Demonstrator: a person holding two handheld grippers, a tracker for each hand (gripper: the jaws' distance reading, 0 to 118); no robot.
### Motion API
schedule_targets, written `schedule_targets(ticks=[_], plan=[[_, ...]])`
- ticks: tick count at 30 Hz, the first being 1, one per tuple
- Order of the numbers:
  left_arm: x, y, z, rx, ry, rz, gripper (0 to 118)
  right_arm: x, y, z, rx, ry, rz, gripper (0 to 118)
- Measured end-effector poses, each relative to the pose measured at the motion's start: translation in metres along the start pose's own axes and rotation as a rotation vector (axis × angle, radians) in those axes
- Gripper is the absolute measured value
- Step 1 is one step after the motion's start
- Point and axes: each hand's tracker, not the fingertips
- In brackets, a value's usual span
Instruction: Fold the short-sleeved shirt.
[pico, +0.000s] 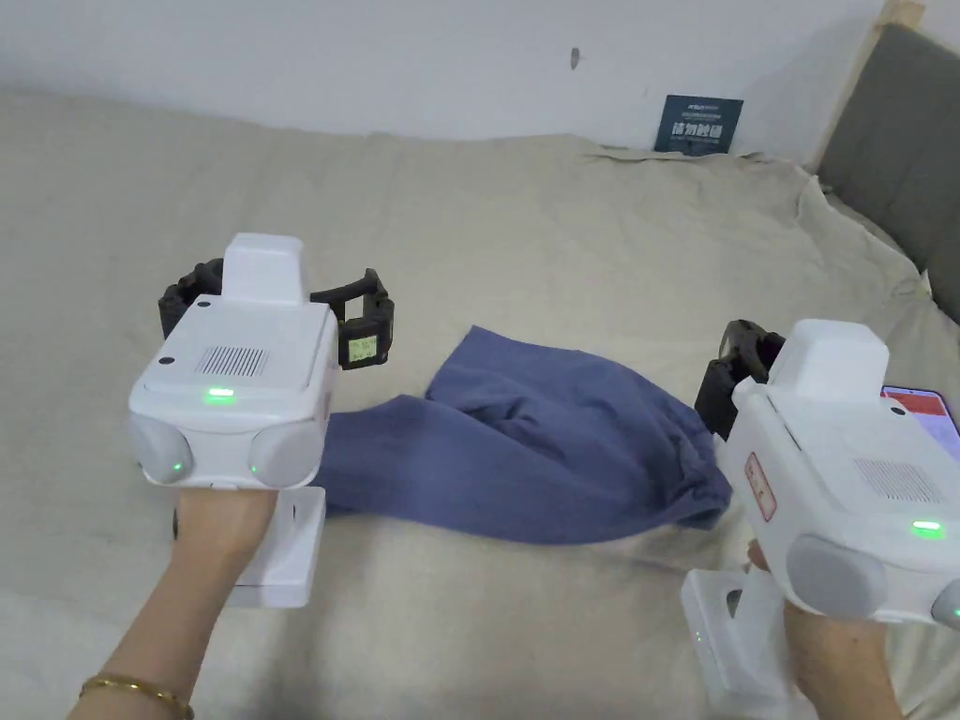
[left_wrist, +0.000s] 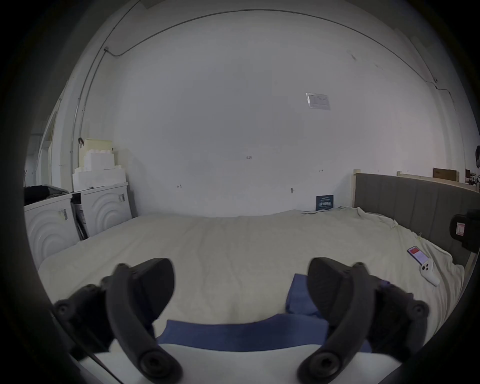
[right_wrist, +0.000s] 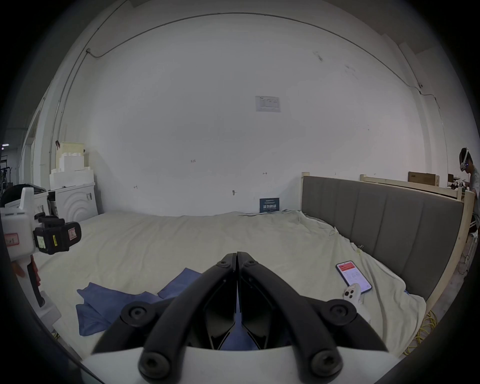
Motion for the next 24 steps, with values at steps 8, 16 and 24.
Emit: schedule_targets(ticks=[8,16,24], plan=[[-0.009,-0.025,0.014,-0.062,0.023,0.024,31,-0.012,-0.012,0.001,-0.031,0.040,0.023,0],[-0.012,-0.038,0.019,-0.096,0.021,0.036,0,-0.014,-0.017,0.005,-0.043,0.060,0.023,0],[-0.010,-0.045,0.019,-0.108,0.011,0.056,0,-0.014,-0.021,0.000,-0.065,0.071,0.039,0]])
